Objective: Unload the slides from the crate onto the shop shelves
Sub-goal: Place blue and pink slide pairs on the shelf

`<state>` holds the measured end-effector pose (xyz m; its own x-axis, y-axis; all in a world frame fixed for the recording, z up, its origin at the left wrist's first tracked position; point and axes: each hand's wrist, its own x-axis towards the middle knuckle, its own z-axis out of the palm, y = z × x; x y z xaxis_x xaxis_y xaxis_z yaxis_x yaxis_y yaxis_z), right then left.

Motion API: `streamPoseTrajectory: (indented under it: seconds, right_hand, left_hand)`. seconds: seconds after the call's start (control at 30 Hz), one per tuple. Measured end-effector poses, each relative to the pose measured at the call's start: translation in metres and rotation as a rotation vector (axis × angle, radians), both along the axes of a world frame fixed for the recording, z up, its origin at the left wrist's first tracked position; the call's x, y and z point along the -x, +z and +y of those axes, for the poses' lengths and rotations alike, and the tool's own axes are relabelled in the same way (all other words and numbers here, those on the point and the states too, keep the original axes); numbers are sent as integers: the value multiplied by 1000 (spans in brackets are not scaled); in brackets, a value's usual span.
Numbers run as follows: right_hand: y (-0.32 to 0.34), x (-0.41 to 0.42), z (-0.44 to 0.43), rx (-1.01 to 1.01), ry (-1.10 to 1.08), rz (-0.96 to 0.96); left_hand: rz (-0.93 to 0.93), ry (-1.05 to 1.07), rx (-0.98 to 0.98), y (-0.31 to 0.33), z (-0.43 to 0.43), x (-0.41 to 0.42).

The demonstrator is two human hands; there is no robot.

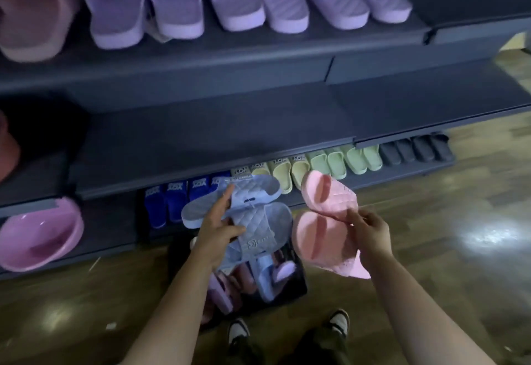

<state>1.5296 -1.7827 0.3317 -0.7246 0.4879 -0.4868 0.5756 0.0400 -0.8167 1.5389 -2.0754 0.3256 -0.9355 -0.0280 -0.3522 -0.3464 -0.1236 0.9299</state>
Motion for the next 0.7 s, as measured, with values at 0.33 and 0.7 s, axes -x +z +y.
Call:
streamPoseTrajectory:
  seconds: [0.33, 0.7]
  right_hand:
    - [81, 48, 192, 232, 2, 185]
    - [182, 162, 372, 388, -120, 384]
  left_hand:
    - [12, 16, -12, 66, 200, 68]
    - [185, 201, -180, 192, 397, 167]
